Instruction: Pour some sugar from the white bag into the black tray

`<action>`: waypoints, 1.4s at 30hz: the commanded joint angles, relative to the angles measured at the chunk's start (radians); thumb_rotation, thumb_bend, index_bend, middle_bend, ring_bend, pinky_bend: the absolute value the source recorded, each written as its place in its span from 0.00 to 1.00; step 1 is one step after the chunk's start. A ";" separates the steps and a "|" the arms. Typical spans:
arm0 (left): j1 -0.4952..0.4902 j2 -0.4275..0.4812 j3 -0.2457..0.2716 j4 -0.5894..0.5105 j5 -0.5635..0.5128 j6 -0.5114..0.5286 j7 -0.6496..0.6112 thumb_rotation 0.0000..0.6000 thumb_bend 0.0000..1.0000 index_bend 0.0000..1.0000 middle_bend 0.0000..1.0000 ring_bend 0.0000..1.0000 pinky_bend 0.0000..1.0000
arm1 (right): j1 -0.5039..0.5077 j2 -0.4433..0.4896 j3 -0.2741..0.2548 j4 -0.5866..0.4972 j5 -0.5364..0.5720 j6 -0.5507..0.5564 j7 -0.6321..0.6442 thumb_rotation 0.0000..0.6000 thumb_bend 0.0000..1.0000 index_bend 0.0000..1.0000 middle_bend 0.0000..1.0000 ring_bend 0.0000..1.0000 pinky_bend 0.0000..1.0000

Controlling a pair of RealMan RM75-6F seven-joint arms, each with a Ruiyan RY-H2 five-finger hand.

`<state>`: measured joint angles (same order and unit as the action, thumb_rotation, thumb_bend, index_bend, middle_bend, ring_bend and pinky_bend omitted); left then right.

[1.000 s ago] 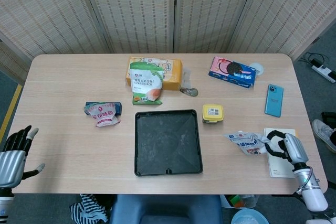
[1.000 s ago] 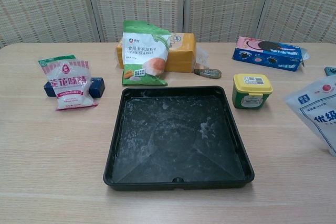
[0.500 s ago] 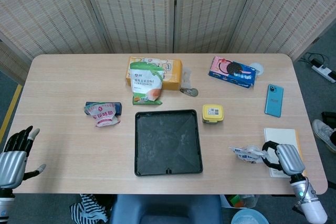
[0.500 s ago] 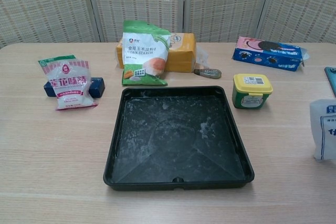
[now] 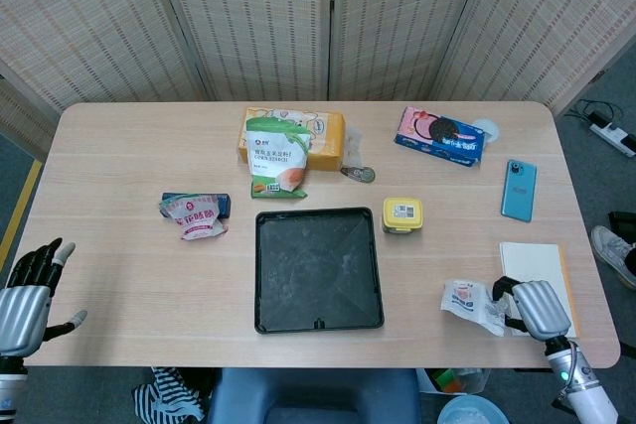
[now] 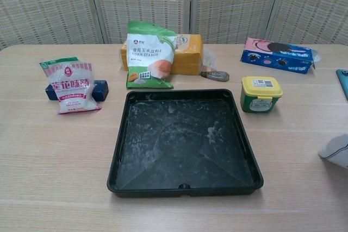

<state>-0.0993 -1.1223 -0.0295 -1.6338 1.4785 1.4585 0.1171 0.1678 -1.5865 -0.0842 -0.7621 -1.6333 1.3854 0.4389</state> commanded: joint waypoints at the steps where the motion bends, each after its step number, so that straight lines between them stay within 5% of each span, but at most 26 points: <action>1: 0.000 0.000 0.000 0.000 0.000 0.001 -0.002 1.00 0.19 0.00 0.02 0.06 0.11 | 0.013 0.014 0.000 -0.033 0.003 -0.033 -0.046 1.00 0.43 0.85 0.69 1.00 1.00; 6: 0.002 0.003 -0.001 0.000 0.001 0.004 -0.011 1.00 0.19 0.00 0.02 0.06 0.11 | 0.041 0.076 -0.017 -0.140 0.003 -0.111 -0.109 1.00 0.43 0.71 0.55 1.00 1.00; 14: 0.004 0.005 -0.002 0.002 -0.003 0.005 -0.013 1.00 0.19 0.00 0.02 0.06 0.11 | 0.101 0.272 -0.073 -0.385 -0.013 -0.245 -0.092 1.00 0.43 0.20 0.14 0.97 1.00; 22: 0.002 0.002 -0.003 0.000 -0.004 0.002 -0.007 1.00 0.19 0.00 0.02 0.06 0.11 | 0.116 0.389 -0.096 -0.520 -0.023 -0.266 -0.172 1.00 0.43 0.14 0.07 0.93 1.00; 30: 0.000 -0.003 -0.004 0.003 -0.004 0.000 0.007 1.00 0.19 0.00 0.02 0.06 0.12 | 0.149 0.548 -0.099 -0.672 0.000 -0.322 -0.333 1.00 0.40 0.00 0.00 0.76 1.00; 37: -0.010 -0.025 -0.014 0.007 -0.029 -0.015 0.057 1.00 0.19 0.00 0.02 0.06 0.12 | 0.242 0.638 -0.061 -0.724 -0.042 -0.386 -0.593 1.00 0.30 0.00 0.00 0.67 0.94; 42: -0.016 -0.047 -0.021 0.011 -0.048 -0.020 0.107 1.00 0.19 0.00 0.02 0.06 0.12 | 0.355 0.662 -0.034 -0.744 -0.109 -0.488 -0.715 1.00 0.29 0.00 0.00 0.69 0.94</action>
<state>-0.1129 -1.1610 -0.0472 -1.6249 1.4381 1.4402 0.2107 0.4612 -0.9474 -0.1387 -1.4882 -1.6982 0.9535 -0.2193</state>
